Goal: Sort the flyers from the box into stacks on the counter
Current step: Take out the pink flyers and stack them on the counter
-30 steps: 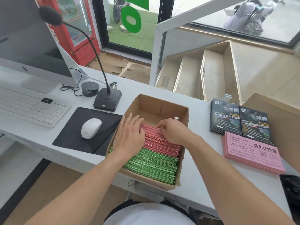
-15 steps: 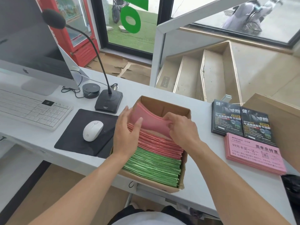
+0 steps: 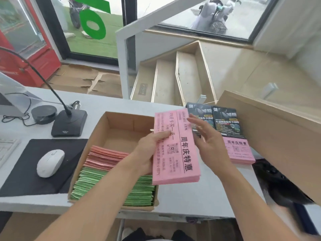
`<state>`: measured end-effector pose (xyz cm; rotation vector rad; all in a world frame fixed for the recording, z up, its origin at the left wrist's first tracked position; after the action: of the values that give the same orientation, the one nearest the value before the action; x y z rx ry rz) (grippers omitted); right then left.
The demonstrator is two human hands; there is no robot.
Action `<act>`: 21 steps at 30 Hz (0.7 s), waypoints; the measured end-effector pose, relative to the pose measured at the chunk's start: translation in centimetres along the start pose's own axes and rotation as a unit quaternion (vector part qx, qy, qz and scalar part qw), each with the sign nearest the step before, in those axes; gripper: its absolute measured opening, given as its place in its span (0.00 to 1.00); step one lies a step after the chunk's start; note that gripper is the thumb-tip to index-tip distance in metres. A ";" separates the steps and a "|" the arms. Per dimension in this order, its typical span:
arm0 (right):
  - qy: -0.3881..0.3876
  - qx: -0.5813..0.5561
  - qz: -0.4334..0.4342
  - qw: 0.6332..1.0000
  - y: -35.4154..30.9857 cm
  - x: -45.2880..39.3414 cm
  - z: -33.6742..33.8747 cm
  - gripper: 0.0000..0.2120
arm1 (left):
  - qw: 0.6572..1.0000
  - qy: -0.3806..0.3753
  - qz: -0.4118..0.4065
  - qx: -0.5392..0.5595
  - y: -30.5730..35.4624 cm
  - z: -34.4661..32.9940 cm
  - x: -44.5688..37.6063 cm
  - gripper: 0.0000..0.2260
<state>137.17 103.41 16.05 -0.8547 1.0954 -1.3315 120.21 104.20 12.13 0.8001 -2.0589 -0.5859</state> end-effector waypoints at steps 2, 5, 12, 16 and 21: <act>0.010 -0.172 -0.138 0.975 2.0 1.4 2.2 0.18 | 0.999 0.017 -0.035 0.025 -0.6 -1.9 -1.0 0.09; -0.112 -0.226 -0.236 0.938 3.8 4.8 4.1 0.25 | 0.995 0.050 -0.083 0.036 -2.1 -4.5 -2.9 0.08; -0.080 0.110 -0.217 0.967 7.8 7.2 12.9 0.16 | 0.985 0.044 -0.145 -0.085 -5.9 -7.6 -6.4 0.09; -0.019 0.335 -0.194 0.922 10.5 7.8 19.5 0.19 | 0.933 0.045 -0.184 -0.306 -6.5 -7.5 -7.1 0.06; 0.010 0.433 -0.176 0.884 13.0 8.4 21.1 0.18 | 0.865 0.036 -0.179 -0.467 -10.3 -7.6 -8.8 0.11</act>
<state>160.52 93.92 8.99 -0.3559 0.2575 -1.9064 133.88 102.51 5.00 0.5746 -1.2792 -1.5683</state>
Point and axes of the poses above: each hand's wrist, its own x-axis away from the middle knuckle, its own z-axis out of the back of the hand, y = z × x, the point moved 6 cm from there along -x, towards the middle knuckle
